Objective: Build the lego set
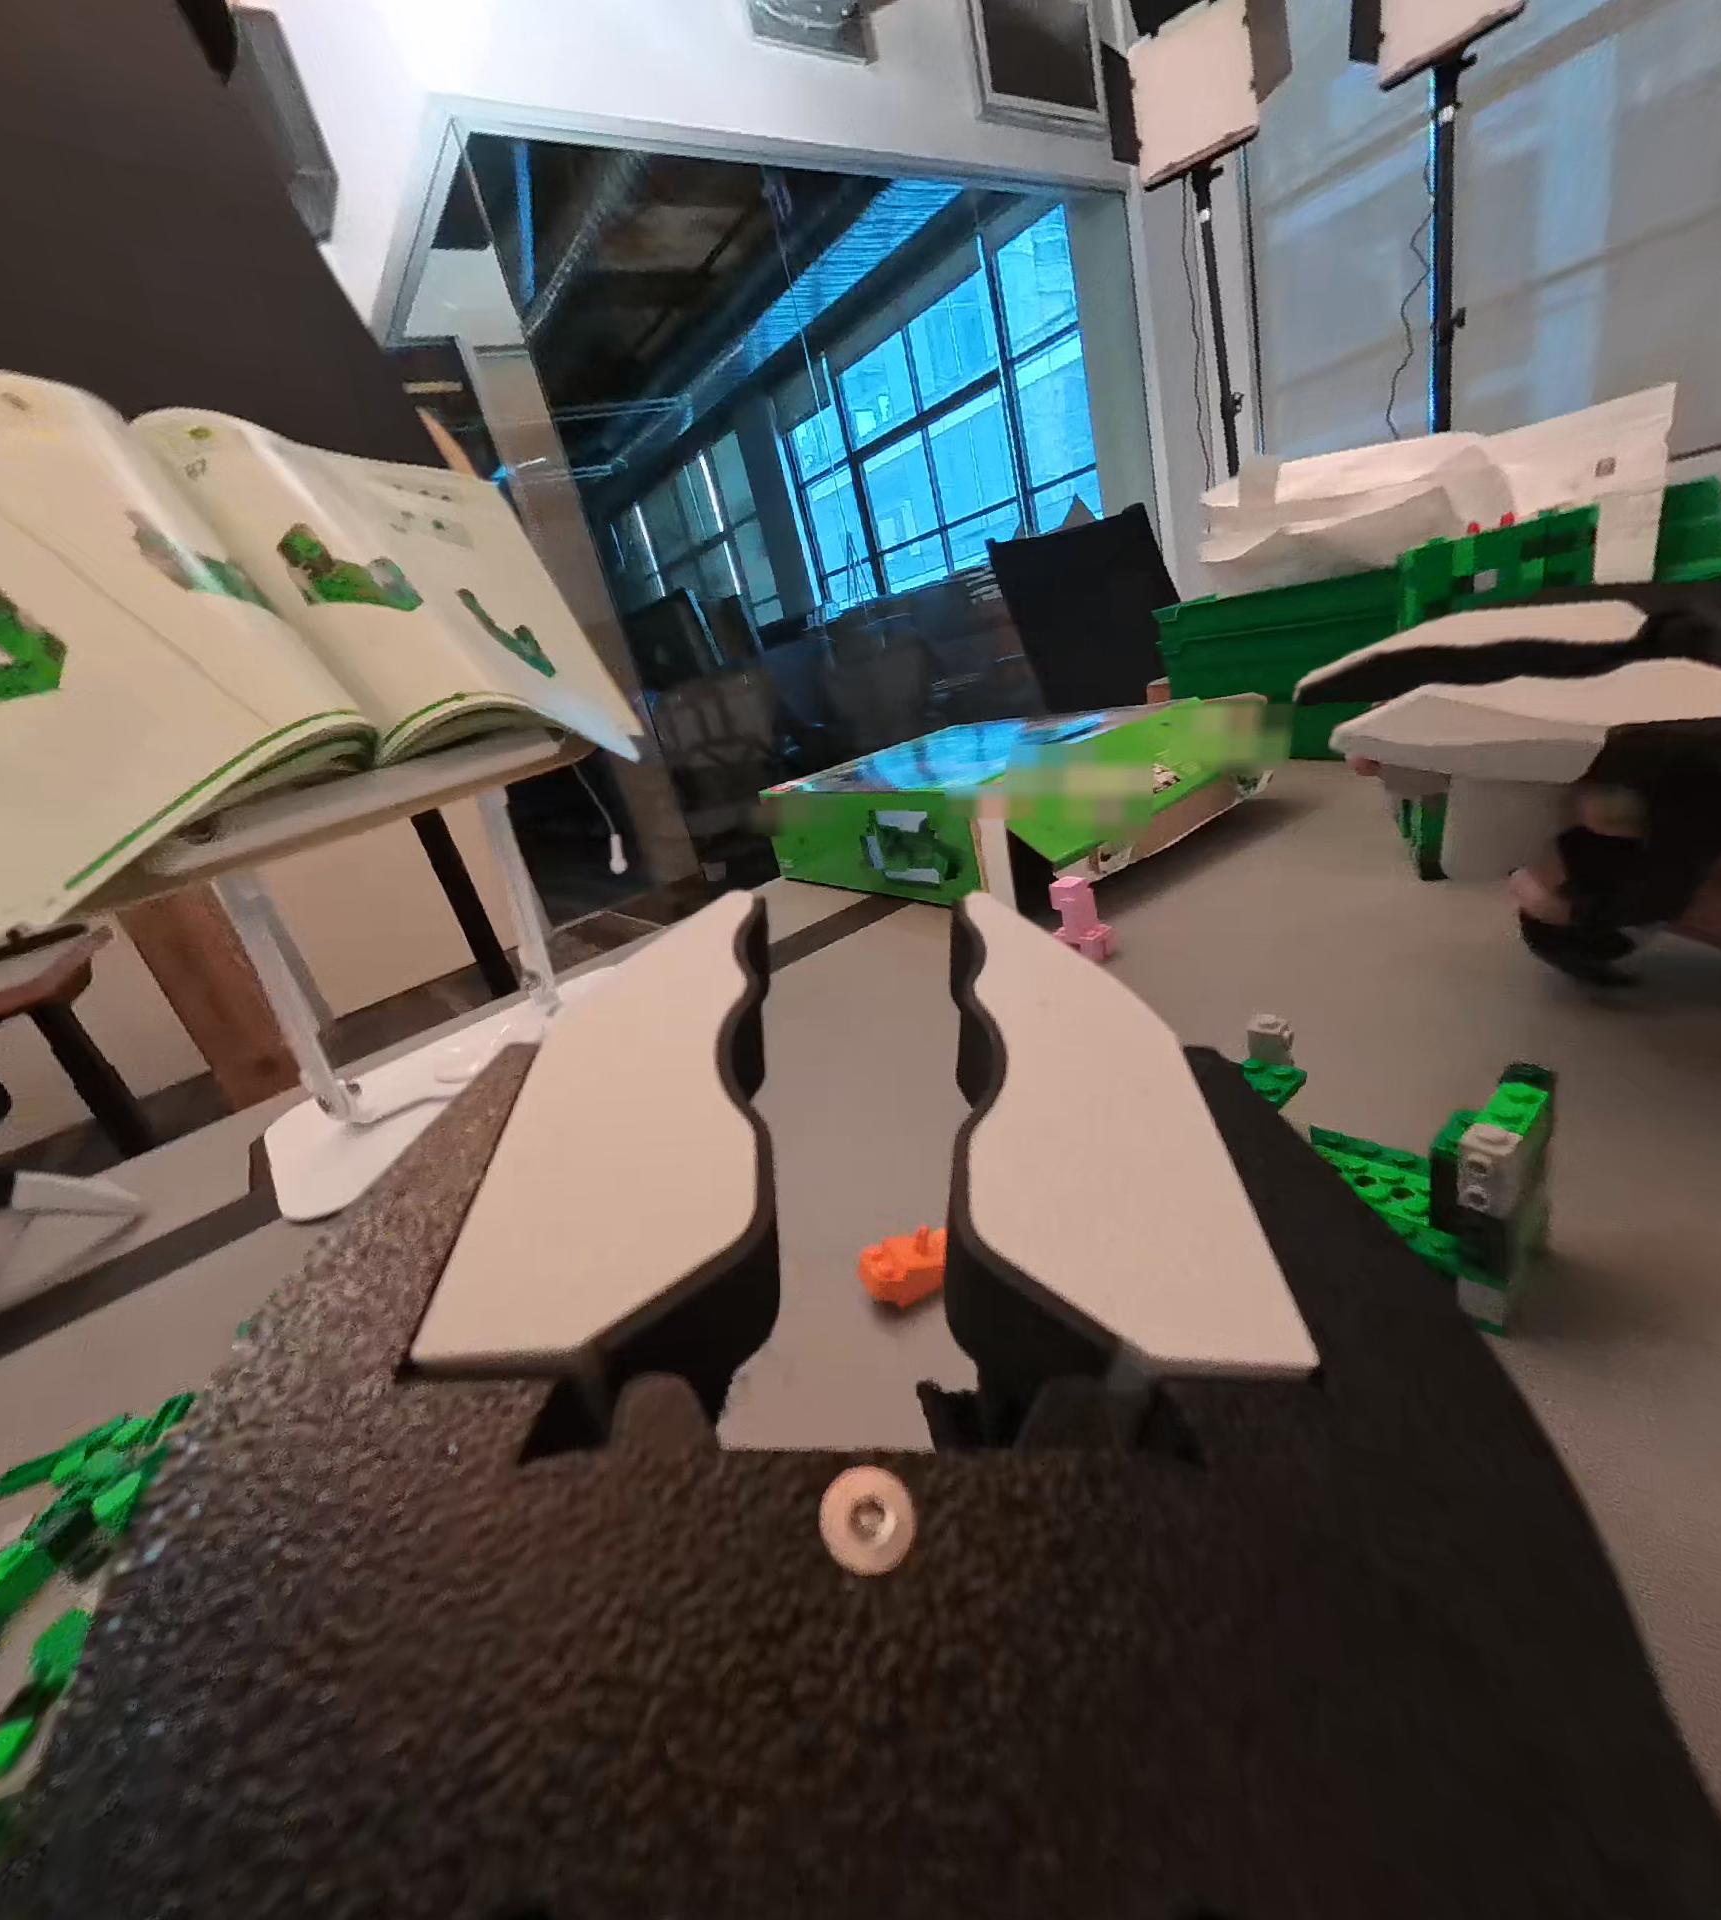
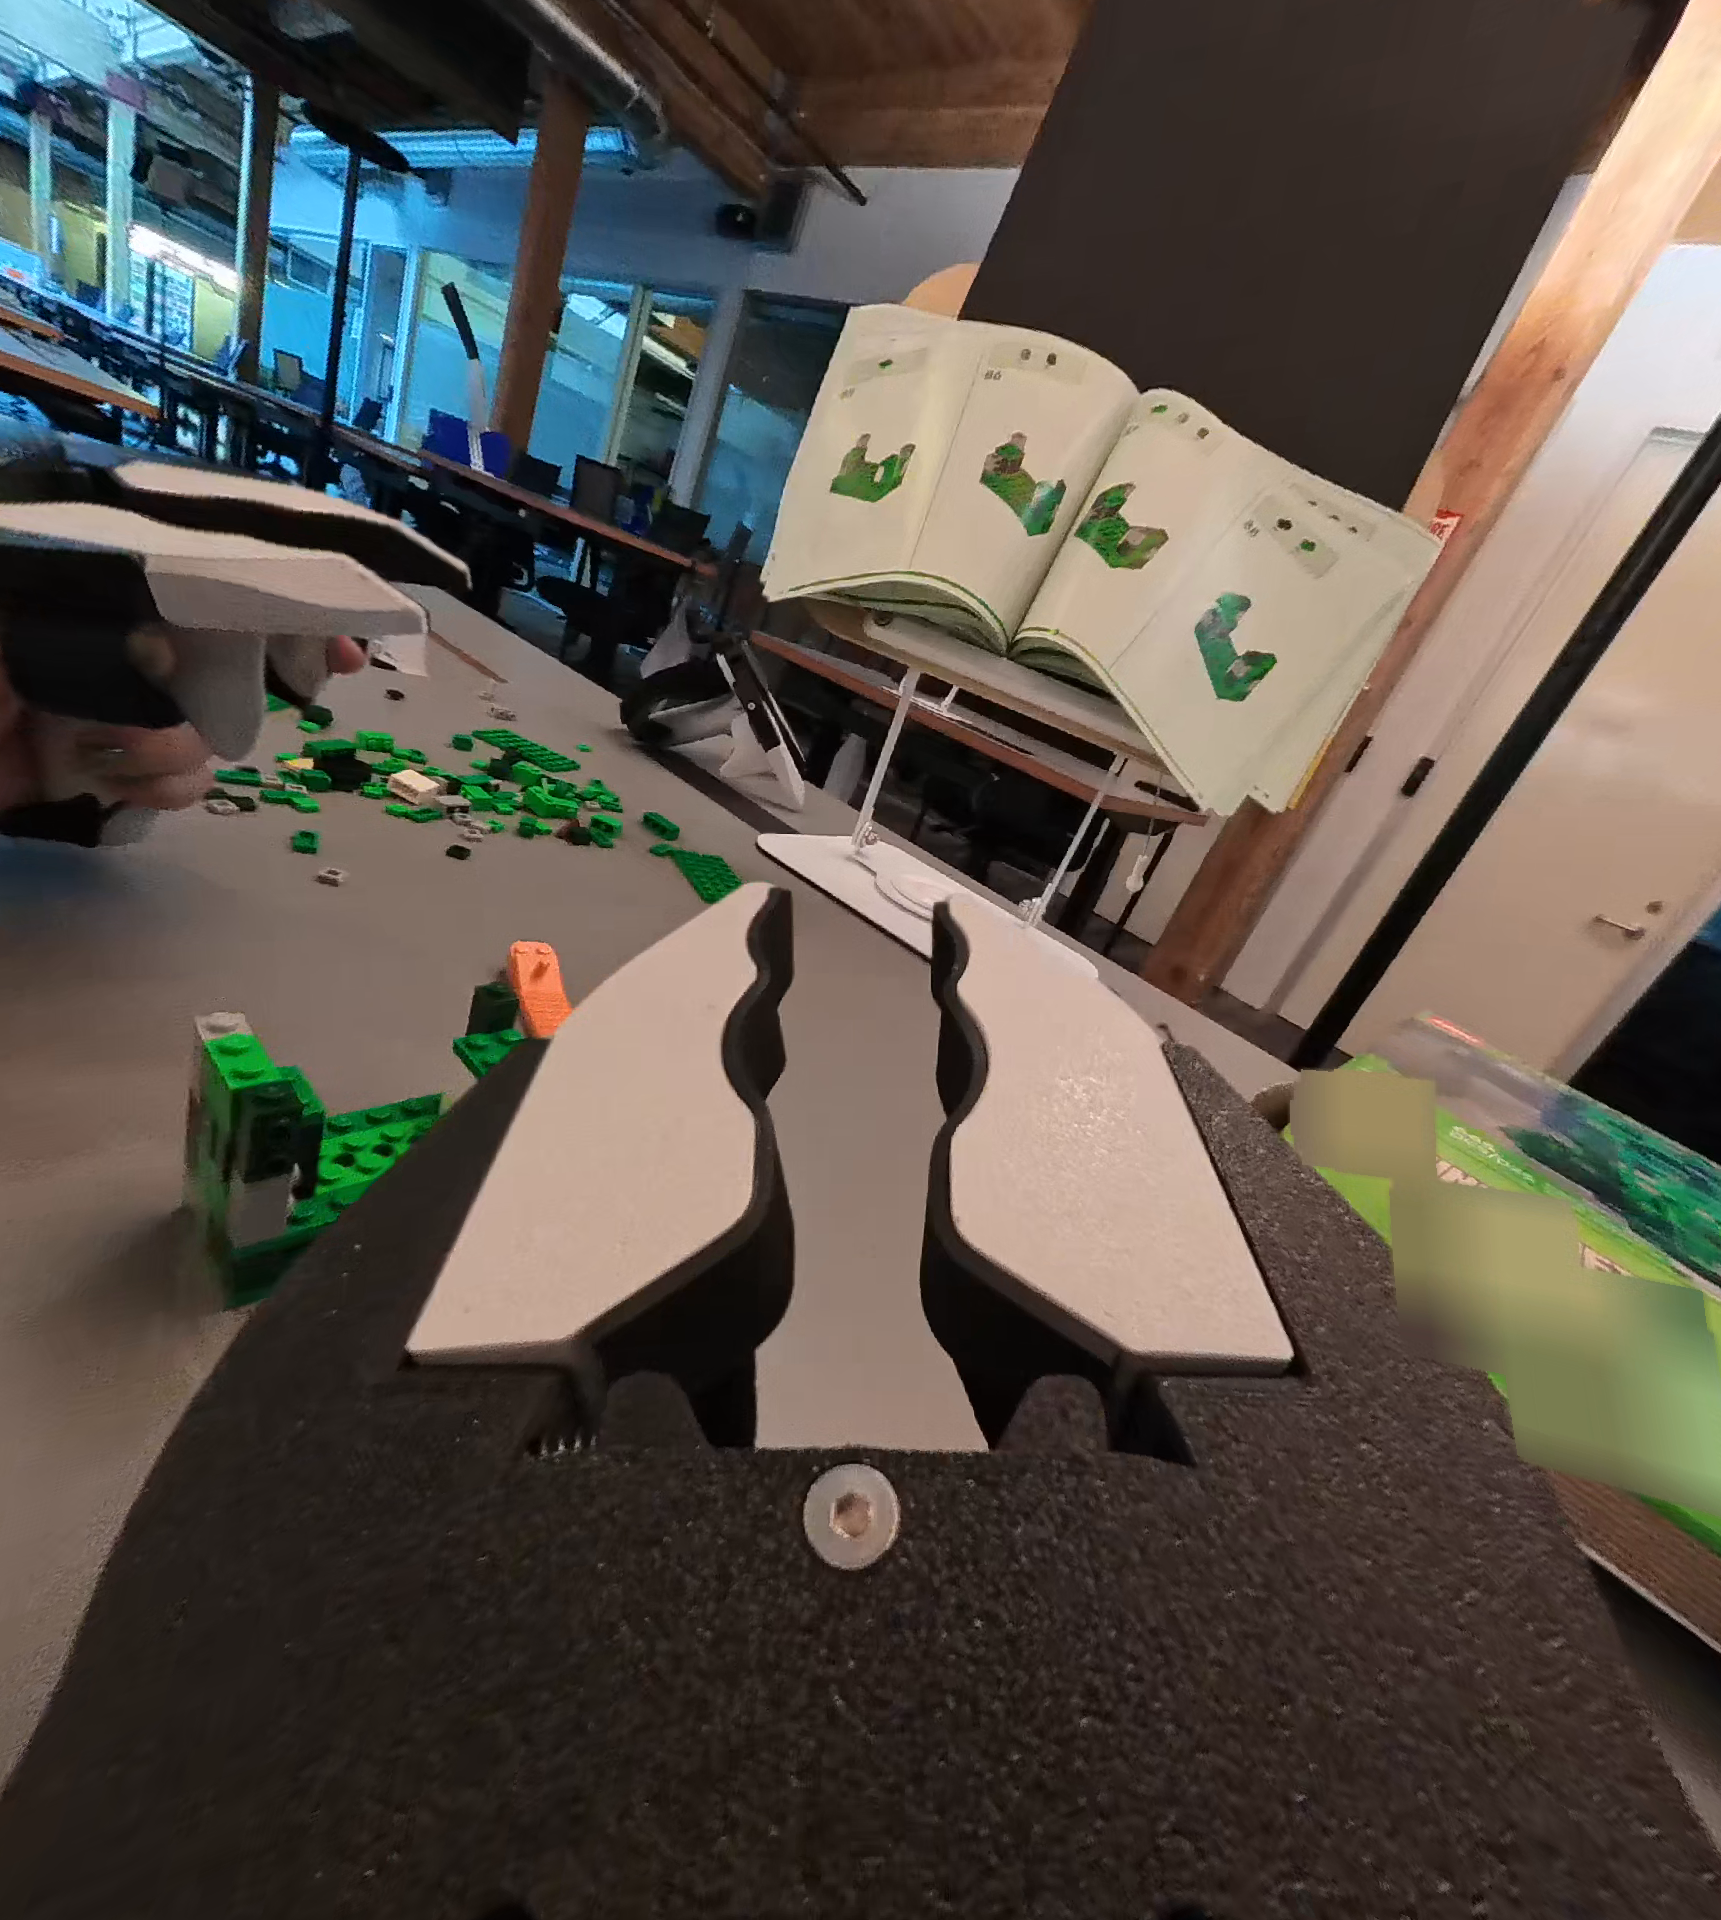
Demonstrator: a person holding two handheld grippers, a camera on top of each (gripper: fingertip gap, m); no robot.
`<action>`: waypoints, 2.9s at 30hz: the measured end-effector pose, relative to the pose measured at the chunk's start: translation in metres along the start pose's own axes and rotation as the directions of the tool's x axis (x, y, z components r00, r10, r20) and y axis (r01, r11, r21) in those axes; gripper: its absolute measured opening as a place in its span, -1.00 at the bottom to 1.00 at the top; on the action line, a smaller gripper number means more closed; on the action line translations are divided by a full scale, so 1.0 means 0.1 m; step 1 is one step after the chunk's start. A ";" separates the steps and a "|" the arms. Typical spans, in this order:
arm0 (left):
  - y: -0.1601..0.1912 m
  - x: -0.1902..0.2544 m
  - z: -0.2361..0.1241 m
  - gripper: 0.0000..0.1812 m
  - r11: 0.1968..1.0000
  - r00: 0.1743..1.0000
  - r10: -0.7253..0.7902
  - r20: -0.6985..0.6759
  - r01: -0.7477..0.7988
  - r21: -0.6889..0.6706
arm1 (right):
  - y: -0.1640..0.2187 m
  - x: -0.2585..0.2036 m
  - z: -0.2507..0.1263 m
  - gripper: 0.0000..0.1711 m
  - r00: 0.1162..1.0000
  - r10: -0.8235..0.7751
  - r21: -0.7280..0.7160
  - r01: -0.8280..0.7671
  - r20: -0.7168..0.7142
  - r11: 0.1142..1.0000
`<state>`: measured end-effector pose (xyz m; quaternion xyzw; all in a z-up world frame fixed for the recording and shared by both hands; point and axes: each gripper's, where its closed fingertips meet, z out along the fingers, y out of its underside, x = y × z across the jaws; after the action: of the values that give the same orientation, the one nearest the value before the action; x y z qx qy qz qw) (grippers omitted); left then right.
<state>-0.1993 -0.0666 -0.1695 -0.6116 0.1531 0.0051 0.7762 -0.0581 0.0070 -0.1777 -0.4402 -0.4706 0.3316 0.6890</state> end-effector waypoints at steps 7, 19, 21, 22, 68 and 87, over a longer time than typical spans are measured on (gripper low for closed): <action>0.10 0.18 0.34 -0.65 1.000 0.998 -0.018 -0.061 0.018 0.004 | 0.11 0.10 0.03 -0.73 0.998 0.046 -0.020 -0.047 -0.040 0.999; 0.12 -0.02 0.23 -0.68 0.991 0.991 -0.131 -0.031 0.131 0.007 | 0.10 0.16 0.00 -0.81 0.996 0.066 -0.007 -0.067 -0.052 0.998; 0.13 -0.04 0.23 -0.69 0.990 0.990 -0.140 -0.029 0.140 0.004 | 0.10 0.14 0.00 -0.81 0.997 0.067 -0.004 -0.067 -0.039 0.998; 0.13 -0.03 0.23 -0.70 0.990 0.990 -0.141 -0.030 0.141 0.003 | 0.10 0.13 0.00 -0.82 0.997 0.067 -0.003 -0.067 -0.035 0.998; 0.17 0.44 0.23 -0.93 0.995 0.982 0.085 -0.167 -0.092 -0.034 | 0.10 -0.04 0.00 -0.94 0.996 -0.086 -0.022 0.086 0.017 0.996; 0.18 0.48 0.23 -0.96 0.992 0.976 0.116 -0.186 -0.124 -0.034 | 0.10 -0.09 0.01 -0.94 0.992 -0.125 -0.025 0.126 0.029 0.992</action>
<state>-0.1516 -0.0490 -0.1935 -0.6164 0.2604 -0.0011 0.7431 -0.0624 0.0040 -0.1902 -0.4143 -0.5113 0.2874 0.6959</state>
